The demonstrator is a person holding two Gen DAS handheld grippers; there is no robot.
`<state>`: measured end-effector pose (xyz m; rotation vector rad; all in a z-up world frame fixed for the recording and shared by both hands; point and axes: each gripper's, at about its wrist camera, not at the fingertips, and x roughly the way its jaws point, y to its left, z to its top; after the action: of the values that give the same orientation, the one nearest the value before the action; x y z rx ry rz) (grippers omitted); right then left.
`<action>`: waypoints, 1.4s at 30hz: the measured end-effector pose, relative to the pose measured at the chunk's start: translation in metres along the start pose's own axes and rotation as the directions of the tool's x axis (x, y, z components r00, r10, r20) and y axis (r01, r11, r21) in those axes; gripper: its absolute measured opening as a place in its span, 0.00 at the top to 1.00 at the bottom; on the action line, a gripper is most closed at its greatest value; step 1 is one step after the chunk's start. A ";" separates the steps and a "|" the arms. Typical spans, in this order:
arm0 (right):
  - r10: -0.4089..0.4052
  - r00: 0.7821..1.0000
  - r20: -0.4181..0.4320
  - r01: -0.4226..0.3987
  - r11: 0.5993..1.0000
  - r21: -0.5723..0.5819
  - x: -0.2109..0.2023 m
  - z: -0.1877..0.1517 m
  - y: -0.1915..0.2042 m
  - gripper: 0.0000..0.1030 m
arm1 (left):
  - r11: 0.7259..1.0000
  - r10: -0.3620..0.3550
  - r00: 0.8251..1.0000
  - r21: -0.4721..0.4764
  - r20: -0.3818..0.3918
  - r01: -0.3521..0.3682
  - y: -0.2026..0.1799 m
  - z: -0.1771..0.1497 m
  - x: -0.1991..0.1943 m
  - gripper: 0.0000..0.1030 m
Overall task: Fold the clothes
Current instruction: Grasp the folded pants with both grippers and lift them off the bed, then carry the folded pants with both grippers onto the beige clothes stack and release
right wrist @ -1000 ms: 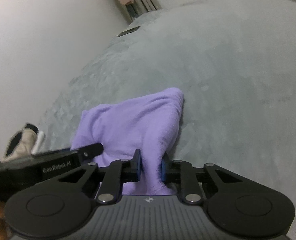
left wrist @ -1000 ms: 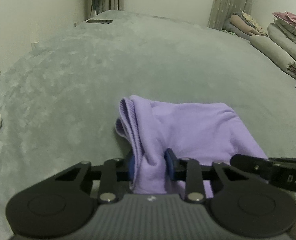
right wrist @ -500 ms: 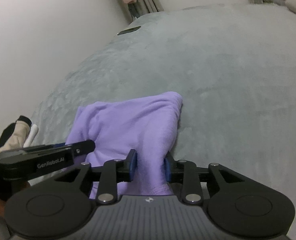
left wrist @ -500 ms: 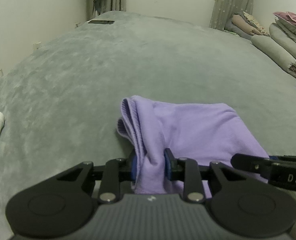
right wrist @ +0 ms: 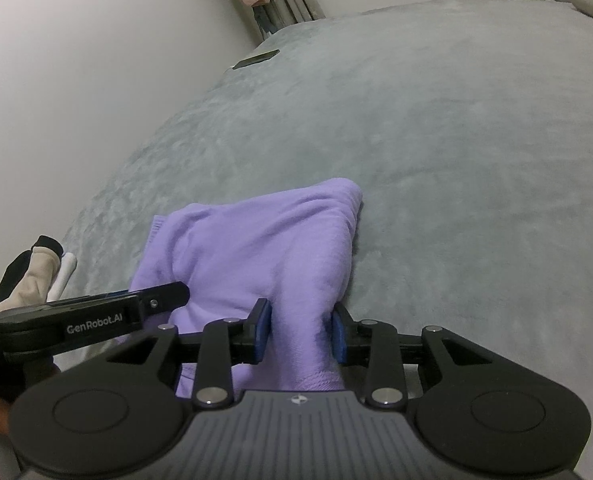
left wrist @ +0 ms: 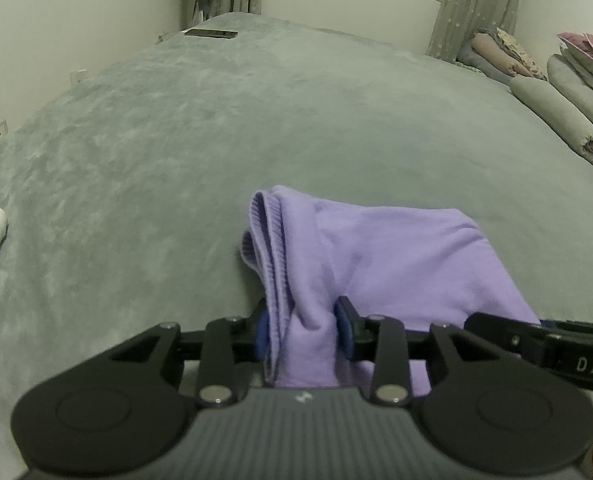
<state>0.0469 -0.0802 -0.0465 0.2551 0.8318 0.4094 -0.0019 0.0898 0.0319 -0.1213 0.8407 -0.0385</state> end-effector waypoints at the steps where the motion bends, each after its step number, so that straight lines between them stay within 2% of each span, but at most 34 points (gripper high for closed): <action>1: 0.002 1.000 0.003 -0.002 1.000 0.001 0.001 0.000 0.000 0.69 | 1.000 -0.001 1.000 -0.002 -0.001 0.001 0.001 0.000 0.000 0.68; 6: -0.007 1.000 0.019 0.008 1.000 -0.023 0.001 -0.004 0.002 0.69 | 1.000 -0.009 1.000 0.000 0.004 0.009 -0.002 -0.001 -0.004 0.74; 8: -0.028 0.999 0.039 0.030 0.997 -0.066 -0.002 -0.005 0.009 0.81 | 1.000 -0.026 1.000 -0.011 0.009 0.026 0.001 0.001 -0.006 0.80; 14: -0.087 0.986 0.139 0.114 0.974 -0.195 -0.023 -0.004 0.032 0.86 | 0.989 -0.132 0.991 -0.067 0.035 0.134 0.015 0.007 -0.020 0.83; 17: -0.113 0.980 0.163 0.150 0.962 -0.230 -0.034 -0.002 0.037 0.86 | 0.977 -0.188 0.982 -0.097 0.014 0.189 0.019 0.007 -0.018 0.82; 19: -0.129 0.980 0.154 0.163 0.959 -0.232 -0.041 0.000 0.033 0.86 | 0.971 -0.212 0.977 -0.112 -0.014 0.209 0.022 0.007 -0.013 0.80; 22: -0.130 0.987 0.096 0.149 0.963 -0.225 -0.039 0.003 0.025 0.85 | 0.969 -0.211 0.976 -0.141 -0.048 0.203 0.029 0.009 -0.007 0.76; 23: -0.122 0.990 0.074 0.135 0.967 -0.215 -0.036 0.002 0.021 0.84 | 0.967 -0.213 0.976 -0.153 -0.049 0.203 0.032 0.011 -0.005 0.74; 24: -0.114 0.992 0.051 0.122 0.971 -0.205 -0.034 0.002 0.017 0.84 | 0.965 -0.213 0.976 -0.168 -0.046 0.203 0.037 0.013 -0.005 0.66; 25: -0.105 0.994 0.029 0.108 0.975 -0.195 -0.031 0.002 0.013 0.82 | 0.962 -0.214 0.976 -0.179 -0.040 0.204 0.041 0.015 -0.006 0.58; 27: -0.079 0.997 -0.009 0.076 0.984 -0.159 -0.026 0.003 0.004 0.73 | 0.959 -0.214 0.976 -0.197 -0.039 0.203 0.048 0.019 -0.004 0.50; 29: -0.022 1.000 -0.014 0.022 0.998 -0.059 -0.025 0.008 -0.008 0.63 | 0.953 -0.214 0.976 -0.231 -0.051 0.197 0.053 0.019 0.002 0.49; 30: 0.000 1.000 -0.012 0.000 1.000 -0.010 -0.025 0.009 -0.015 0.62 | 0.949 -0.220 0.974 -0.244 -0.055 0.201 0.054 0.017 0.004 0.49; 32: 0.020 1.000 -0.010 -0.019 0.998 0.056 -0.024 0.011 -0.024 0.61 | 0.939 -0.241 0.968 -0.267 -0.067 0.215 0.055 0.014 0.011 0.51; 35: -0.001 1.000 -0.017 0.002 0.996 0.084 -0.018 0.011 -0.031 0.61 | 0.946 -0.244 0.968 -0.234 -0.061 0.224 0.045 0.007 0.016 0.54; 37: 0.001 1.000 -0.012 0.000 0.996 0.089 -0.015 0.009 -0.031 0.61 | 0.954 -0.237 0.970 -0.198 -0.047 0.224 0.036 0.005 0.019 0.75; 39: -0.002 1.000 -0.005 0.002 0.999 0.053 -0.014 0.007 -0.025 0.70 | 0.957 -0.237 0.971 -0.178 -0.035 0.228 0.030 0.003 0.020 0.82; 40: -0.011 1.000 0.003 0.011 1.000 0.027 -0.014 0.007 -0.020 0.81 | 0.958 -0.238 0.971 -0.172 -0.026 0.230 0.029 0.003 0.017 0.83; 42: -0.041 0.999 0.029 0.042 0.999 -0.020 -0.016 0.006 -0.009 0.84 | 0.958 -0.243 0.970 -0.161 -0.006 0.239 0.027 0.005 0.010 0.84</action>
<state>0.0444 -0.0957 -0.0356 0.2237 0.8037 0.3747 0.0082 0.1159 0.0247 -0.3748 0.8510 -0.2025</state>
